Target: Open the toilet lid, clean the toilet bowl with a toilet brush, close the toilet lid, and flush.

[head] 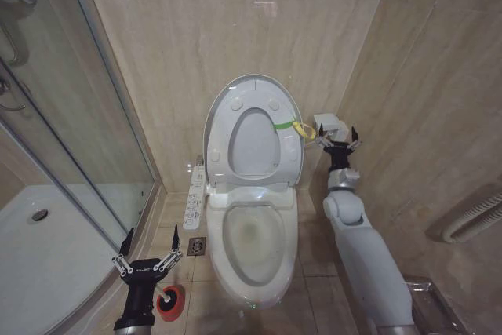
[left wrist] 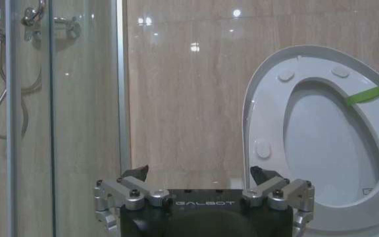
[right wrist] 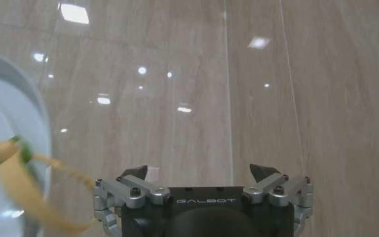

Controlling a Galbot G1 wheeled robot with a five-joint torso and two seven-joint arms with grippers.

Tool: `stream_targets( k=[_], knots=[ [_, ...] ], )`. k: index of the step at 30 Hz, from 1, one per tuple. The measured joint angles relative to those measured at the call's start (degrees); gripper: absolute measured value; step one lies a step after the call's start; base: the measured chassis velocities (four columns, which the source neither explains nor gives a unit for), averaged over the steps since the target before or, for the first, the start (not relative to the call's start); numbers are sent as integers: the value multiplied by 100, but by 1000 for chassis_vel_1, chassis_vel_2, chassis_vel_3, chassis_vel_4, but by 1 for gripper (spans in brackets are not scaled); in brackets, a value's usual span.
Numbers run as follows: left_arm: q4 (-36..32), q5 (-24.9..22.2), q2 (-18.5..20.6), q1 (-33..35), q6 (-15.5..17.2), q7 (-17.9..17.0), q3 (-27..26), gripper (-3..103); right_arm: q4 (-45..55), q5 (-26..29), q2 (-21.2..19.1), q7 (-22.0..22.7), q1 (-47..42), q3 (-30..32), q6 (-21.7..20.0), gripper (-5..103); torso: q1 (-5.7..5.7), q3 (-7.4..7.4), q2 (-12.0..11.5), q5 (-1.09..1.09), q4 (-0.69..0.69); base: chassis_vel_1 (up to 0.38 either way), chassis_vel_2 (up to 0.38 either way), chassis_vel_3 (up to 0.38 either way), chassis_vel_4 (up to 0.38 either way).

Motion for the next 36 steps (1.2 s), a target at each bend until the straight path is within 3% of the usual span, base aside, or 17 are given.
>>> stream_targets(
  k=[9,36],
  knots=[
    [0,0,0,0,0,0,0,100,-180,166,-112,-8,375,-21,-93,100,0,0,0,0,0,0,0,0,0],
    [0,0,0,0,0,0,0,100,-1498,-43,285,-96,1716,-256,-106,100,0,0,0,-1,1,0,0,0,0]
  ],
)
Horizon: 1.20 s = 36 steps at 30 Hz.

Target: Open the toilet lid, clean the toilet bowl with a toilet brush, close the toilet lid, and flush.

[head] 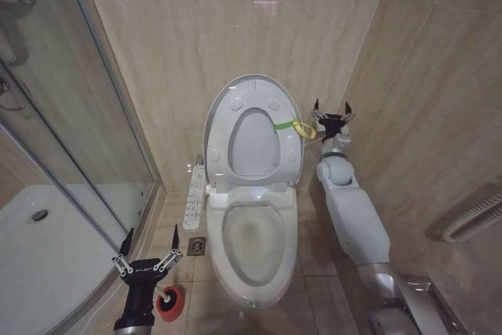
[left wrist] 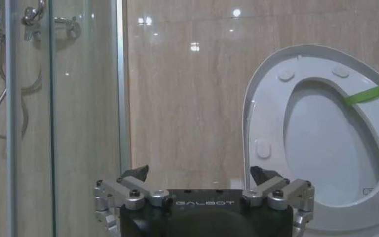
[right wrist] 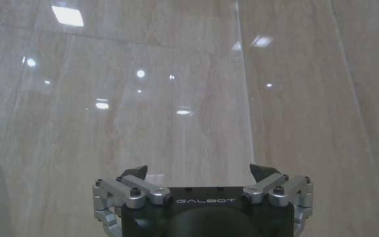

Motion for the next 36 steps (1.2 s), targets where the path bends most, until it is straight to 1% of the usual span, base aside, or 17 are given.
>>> stream_targets(
  k=[8,14,18,21,23,24,25,26,27,28,29,31,33,36],
  knots=[
    [0,0,0,1,0,0,0,100,-438,-238,227,-44,395,-75,74,100,0,0,0,1,0,0,0,0,0],
    [0,0,0,0,0,0,0,100,-530,-289,267,-58,526,-137,92,100,0,0,0,0,0,0,0,0,0],
    [0,0,0,0,0,0,0,100,-408,-279,176,-82,496,-237,82,100,0,0,1,1,0,0,0,0,0],
    [0,0,0,0,0,0,0,100,-147,-214,-34,-138,348,-523,56,100,0,0,1,1,-1,0,0,0,0],
    [0,0,0,0,0,0,0,100,-57,-164,-102,-147,304,-635,37,100,-1,0,1,1,-2,0,0,0,0],
    [0,0,0,1,0,-1,-2,100,75,-55,-196,-142,244,-768,-1,100,-1,-1,1,1,-5,0,0,0,0],
    [0,0,0,0,0,0,-1,100,136,-18,-229,-140,219,-827,-22,100,-1,-1,1,0,-12,0,0,0,0],
    [0,0,0,0,0,0,-1,100,204,17,-257,-140,192,-915,-42,100,-1,-1,1,1,-9,0,0,0,0],
    [0,0,-1,0,0,1,2,100,261,27,-267,-149,166,-1015,-60,100,-1,-1,1,1,-3,0,0,0,0],
    [0,0,-1,0,0,1,2,100,261,27,-267,-149,166,-1015,-60,100,-1,-1,1,1,-3,0,0,0,0],
    [0,0,0,0,0,-1,0,100,279,28,-267,-149,157,-1046,-66,100,-1,0,1,3,0,0,0,0,0],
    [0,0,0,1,0,-1,0,100,319,43,-277,-141,144,-1076,-78,100,-1,-1,1,-1,-4,0,0,0,0],
    [0,0,1,0,0,0,-1,100,332,51,-277,-138,136,-1091,-80,100,-1,-1,1,0,-5,0,0,0,0],
    [0,0,0,0,0,0,0,100,417,116,-302,-126,86,-1145,-99,100,-1,-1,1,1,-5,0,0,0,0]
  ],
)
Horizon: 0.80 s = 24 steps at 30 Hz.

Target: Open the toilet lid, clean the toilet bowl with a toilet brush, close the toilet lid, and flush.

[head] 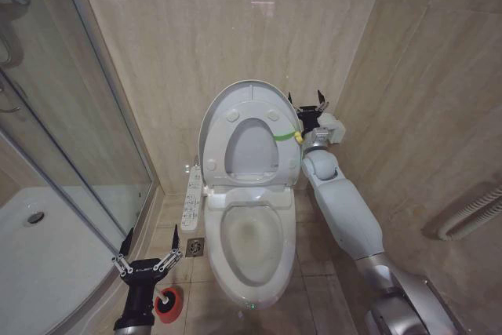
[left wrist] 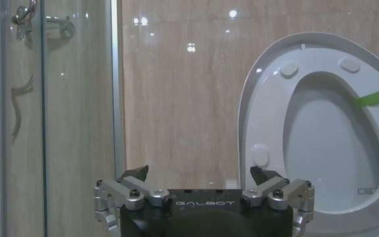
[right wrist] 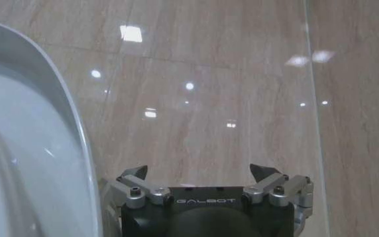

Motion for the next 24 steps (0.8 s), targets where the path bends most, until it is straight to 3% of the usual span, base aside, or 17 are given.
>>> stream_targets(
  k=[12,24],
  knots=[
    [0,0,0,0,0,0,1,100,901,190,-745,-94,-750,-161,108,100,0,1,0,1,9,0,0,0,0],
    [0,0,0,0,0,0,0,100,1588,186,-1012,-155,-1603,186,242,100,1,1,-1,1,6,0,0,0,0]
  ],
)
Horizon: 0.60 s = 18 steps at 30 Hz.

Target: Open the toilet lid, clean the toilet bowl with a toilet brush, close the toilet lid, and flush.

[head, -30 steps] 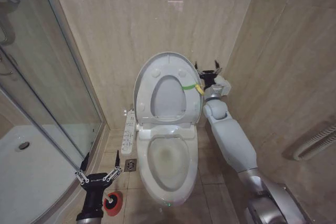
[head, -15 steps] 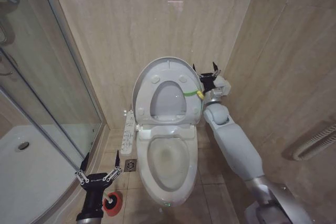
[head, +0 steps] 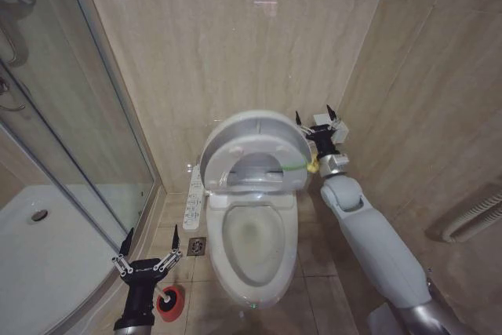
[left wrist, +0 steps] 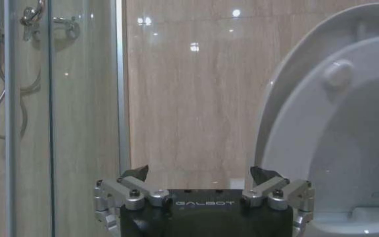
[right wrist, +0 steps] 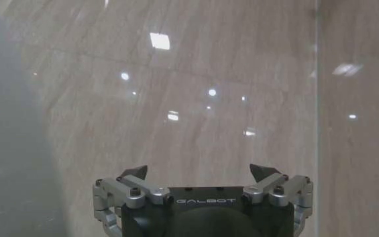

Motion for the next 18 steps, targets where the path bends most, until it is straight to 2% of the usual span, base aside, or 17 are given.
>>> stream_targets(
  k=[11,18],
  knots=[
    [0,0,0,0,0,1,1,100,859,-5,-232,24,-1174,262,186,100,0,0,-1,-1,-2,0,0,0,0],
    [0,0,0,0,0,0,1,100,1012,-7,-473,-150,-1450,280,319,100,0,0,-1,-1,-1,0,0,0,0]
  ],
)
